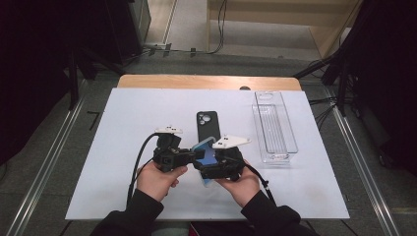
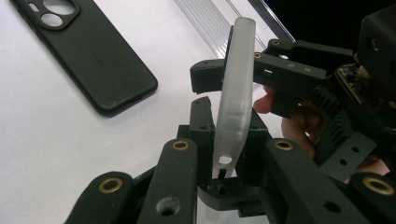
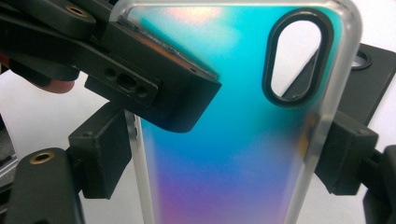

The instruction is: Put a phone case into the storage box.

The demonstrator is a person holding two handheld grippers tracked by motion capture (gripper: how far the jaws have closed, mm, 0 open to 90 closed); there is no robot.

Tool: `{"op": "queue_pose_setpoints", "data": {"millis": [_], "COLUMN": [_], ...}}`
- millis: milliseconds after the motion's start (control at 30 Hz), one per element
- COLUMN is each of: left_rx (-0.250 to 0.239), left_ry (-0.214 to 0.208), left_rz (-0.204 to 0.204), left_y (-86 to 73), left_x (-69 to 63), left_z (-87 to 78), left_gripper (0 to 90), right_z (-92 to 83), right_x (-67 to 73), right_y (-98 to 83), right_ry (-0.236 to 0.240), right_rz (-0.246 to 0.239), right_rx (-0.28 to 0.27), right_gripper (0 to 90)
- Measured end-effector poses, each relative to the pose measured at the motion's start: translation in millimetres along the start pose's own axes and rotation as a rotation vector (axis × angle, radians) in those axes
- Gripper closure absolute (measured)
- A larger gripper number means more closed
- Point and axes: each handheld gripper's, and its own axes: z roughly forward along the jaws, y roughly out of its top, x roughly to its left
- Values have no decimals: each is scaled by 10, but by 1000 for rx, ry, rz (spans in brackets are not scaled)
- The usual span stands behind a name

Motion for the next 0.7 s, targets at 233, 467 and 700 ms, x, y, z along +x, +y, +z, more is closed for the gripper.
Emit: {"op": "queue_pose_setpoints", "data": {"millis": [233,467,700], "left_rx": [-32,-51,-74], "left_ry": [-5,-19,-76], "left_rz": [20,10,60], "left_y": [7,37,35], "left_x": [-1,46,110], "left_z": [-43,-158,-248], "left_gripper": [655,496,434], "right_z": [-6,-28,-85], "right_x": [-7,-115,-274], "right_y": [3,6,28], "right_ry": [-5,-26,-11], "right_rz": [-6,4,17], "right_rx": [4,8,12], "right_gripper": [161,162,162]}}
